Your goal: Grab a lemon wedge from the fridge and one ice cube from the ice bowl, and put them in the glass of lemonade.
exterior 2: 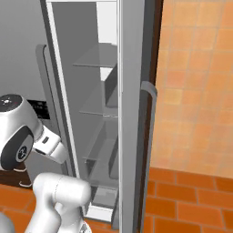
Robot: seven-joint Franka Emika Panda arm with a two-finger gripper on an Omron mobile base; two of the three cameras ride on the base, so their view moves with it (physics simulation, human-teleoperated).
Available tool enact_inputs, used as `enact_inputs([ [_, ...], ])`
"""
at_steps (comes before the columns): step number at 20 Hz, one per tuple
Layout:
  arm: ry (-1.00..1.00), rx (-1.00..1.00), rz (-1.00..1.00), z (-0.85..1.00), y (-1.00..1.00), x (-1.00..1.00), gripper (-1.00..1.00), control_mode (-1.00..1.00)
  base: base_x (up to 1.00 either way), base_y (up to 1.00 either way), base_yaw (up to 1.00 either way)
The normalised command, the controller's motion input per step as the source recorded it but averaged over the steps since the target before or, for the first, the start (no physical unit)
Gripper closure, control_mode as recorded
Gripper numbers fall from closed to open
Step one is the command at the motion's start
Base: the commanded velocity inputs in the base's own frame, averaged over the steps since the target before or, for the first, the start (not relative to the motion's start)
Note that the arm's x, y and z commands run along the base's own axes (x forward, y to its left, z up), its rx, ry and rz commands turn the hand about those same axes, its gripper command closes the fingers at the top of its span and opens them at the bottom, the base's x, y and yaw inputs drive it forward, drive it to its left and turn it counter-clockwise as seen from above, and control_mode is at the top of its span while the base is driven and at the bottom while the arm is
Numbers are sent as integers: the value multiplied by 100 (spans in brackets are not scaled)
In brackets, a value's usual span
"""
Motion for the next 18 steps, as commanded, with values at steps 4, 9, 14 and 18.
enact_inputs([
  [4, 0, 0, 0, 0, 0, 0, -100, 100, 46, 4, 0],
  [9, 0, 0, 0, 0, 0, 0, -100, 100, 53, 0, 0],
  [14, 0, 0, 0, 0, 0, 0, -100, 100, 26, -5, 0],
  [18, -11, 0, 0, 0, -7, 21, -100, -100, 0, 0, 0],
])
